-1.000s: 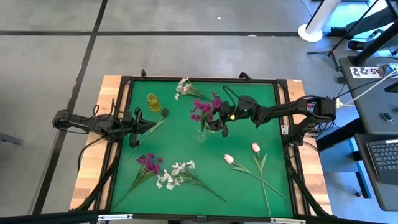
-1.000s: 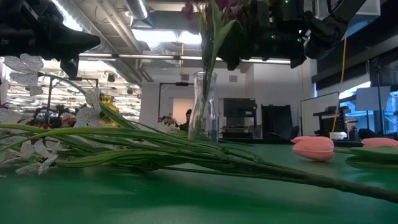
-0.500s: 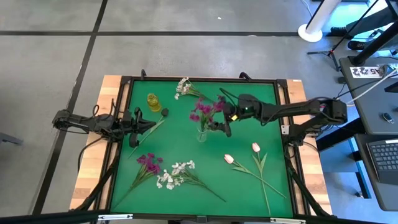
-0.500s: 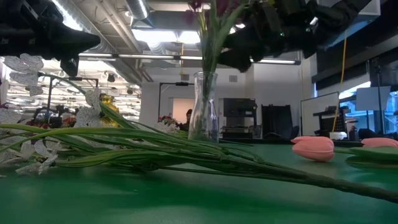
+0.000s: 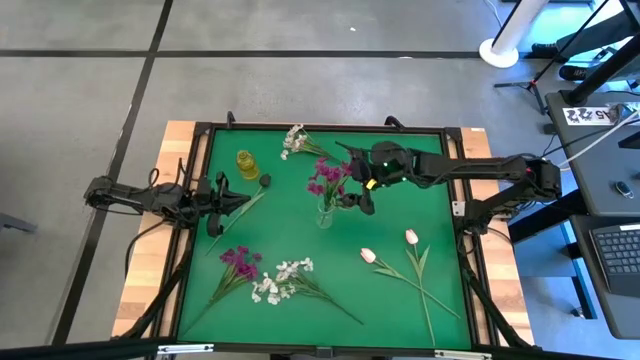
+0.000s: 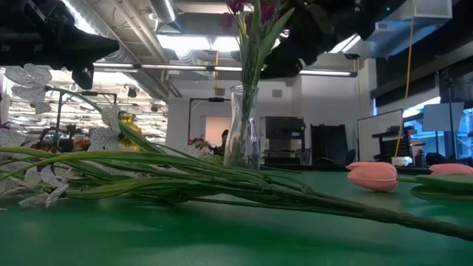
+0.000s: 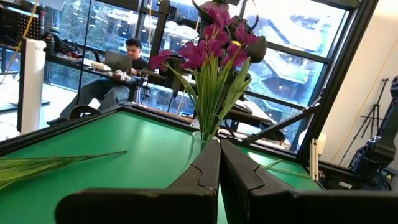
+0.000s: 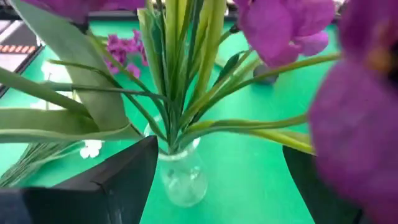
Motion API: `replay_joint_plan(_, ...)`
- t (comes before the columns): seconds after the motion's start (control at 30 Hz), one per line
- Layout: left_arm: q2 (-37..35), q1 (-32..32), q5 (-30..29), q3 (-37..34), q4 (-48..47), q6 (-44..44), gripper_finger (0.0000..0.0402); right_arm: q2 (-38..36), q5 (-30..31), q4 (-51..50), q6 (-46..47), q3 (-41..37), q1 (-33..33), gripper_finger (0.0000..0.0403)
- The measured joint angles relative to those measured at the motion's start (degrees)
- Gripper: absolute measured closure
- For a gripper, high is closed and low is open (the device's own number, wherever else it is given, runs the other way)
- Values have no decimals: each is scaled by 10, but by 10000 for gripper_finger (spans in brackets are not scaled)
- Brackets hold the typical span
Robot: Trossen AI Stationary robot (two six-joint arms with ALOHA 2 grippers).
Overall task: Sort flowers into vase by color
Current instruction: Put the black tulip into the transparent vase
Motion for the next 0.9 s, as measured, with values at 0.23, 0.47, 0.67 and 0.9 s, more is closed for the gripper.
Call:
replay_joint_plan(0.23, 0, 0, 0, 0, 0, 4, 401, -19, 54, -123, -10, 33, 0, 58)
replay_joint_plan(0.47, 0, 0, 0, 0, -1, 16, 401, -75, 70, -184, 1, 33, 0, 59)
replay_joint_plan(0.67, 0, 0, -4, 0, 0, -15, 401, -141, 102, -178, 29, -20, 0, 59)
replay_joint_plan(0.9, 0, 0, -74, 10, 52, -13, 401, -278, 143, -48, 81, -152, 0, 59)
